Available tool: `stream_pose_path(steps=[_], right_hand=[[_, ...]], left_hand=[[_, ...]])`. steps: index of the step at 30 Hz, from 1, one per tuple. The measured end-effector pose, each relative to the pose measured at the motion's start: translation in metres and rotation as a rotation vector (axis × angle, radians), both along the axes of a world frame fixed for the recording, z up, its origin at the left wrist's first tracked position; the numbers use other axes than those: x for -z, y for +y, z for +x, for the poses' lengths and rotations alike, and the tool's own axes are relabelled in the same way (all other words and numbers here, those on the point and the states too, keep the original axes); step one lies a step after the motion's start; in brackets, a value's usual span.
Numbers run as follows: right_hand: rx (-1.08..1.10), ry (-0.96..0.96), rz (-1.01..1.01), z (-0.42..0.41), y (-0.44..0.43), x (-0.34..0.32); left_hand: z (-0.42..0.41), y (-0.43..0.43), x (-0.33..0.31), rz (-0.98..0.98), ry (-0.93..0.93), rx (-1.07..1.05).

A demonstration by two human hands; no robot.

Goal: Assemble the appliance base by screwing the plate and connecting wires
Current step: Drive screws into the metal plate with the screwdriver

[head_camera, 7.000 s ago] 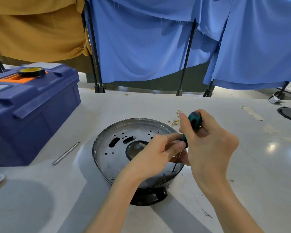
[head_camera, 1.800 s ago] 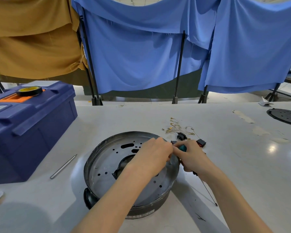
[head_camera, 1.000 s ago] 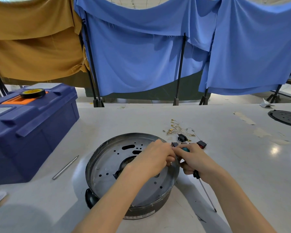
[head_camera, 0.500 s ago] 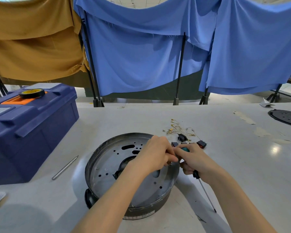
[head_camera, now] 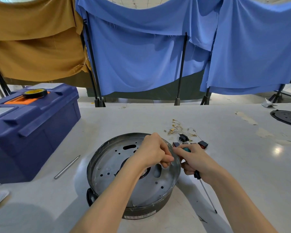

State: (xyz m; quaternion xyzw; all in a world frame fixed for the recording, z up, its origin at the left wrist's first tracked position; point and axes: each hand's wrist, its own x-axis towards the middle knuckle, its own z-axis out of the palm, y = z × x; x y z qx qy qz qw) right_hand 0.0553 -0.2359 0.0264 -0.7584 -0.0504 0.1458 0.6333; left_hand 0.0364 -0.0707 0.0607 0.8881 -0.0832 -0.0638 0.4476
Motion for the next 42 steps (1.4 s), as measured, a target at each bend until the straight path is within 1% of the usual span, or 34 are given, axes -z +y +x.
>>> stream_pose_path(steps=[6, 16, 25, 29, 34, 38, 42], right_hand=[[-0.009, -0.002, -0.002, 0.0, -0.001, 0.0], [-0.002, 0.001, 0.022, 0.001, 0.0, 0.002], [-0.005, -0.004, -0.004, 0.001, 0.0, 0.001], [-0.01, -0.001, -0.006, 0.001, 0.0, 0.001], [-0.01, 0.0, 0.003, 0.0, 0.0, 0.001], [-0.022, 0.004, 0.022, 0.0, -0.001, 0.001], [-0.018, 0.0, 0.028, 0.0, -0.001, 0.001]], left_hand=[[0.003, -0.011, 0.003, -0.011, 0.01, -0.058], [0.001, -0.007, 0.008, -0.184, 0.147, -0.156], [0.004, -0.011, 0.006, -0.274, 0.191, -0.206], [0.001, -0.011, 0.006, -0.247, 0.235, -0.14], [0.002, -0.014, 0.004, -0.238, 0.208, -0.172], [-0.002, -0.019, 0.004, -0.199, 0.226, -0.119], [0.0, -0.013, 0.004, -0.271, 0.197, -0.186]])
